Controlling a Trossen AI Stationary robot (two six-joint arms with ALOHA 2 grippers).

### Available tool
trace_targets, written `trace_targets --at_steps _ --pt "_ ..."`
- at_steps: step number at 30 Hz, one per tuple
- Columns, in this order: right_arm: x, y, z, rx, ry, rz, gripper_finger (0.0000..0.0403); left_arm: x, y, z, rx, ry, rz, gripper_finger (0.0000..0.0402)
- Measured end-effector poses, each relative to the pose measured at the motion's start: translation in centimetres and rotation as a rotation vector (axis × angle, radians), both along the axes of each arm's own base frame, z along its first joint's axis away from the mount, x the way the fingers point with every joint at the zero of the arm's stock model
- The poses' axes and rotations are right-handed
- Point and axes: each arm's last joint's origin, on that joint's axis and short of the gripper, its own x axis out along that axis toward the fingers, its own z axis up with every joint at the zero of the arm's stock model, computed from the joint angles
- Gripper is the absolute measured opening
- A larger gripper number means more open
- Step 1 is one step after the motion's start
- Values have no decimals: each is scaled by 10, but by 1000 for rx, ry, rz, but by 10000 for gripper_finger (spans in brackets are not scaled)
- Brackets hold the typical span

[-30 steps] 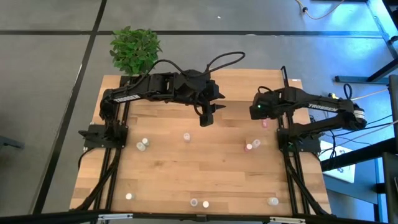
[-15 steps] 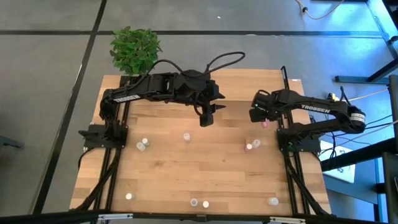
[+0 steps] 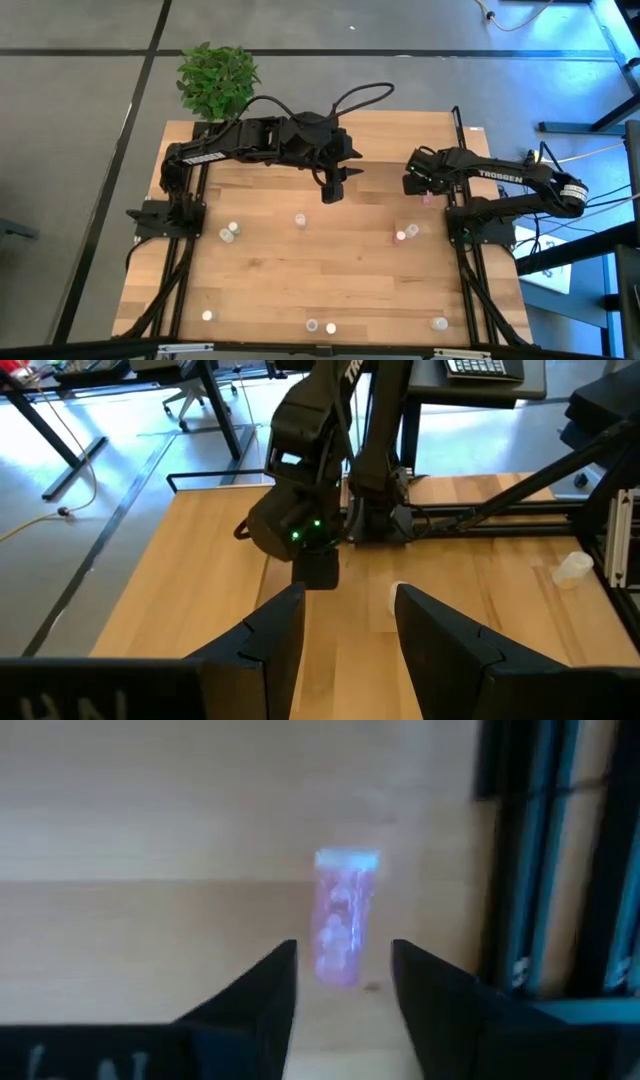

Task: Pick and place medicine bottles onto shelf by color
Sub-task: Move the top pink pill bottle to the center of the table

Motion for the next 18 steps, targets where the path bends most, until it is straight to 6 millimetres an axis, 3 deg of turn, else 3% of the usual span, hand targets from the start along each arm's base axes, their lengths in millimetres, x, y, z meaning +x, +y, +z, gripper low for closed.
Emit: trace_targets --at_steps 11,18 --pt "1 -2 -5 -21 -30 -10 165 0 0 0 1 1 0 151" --pt "6 0 2 -6 -36 92 165 0 0 0 7 2 -3 151"
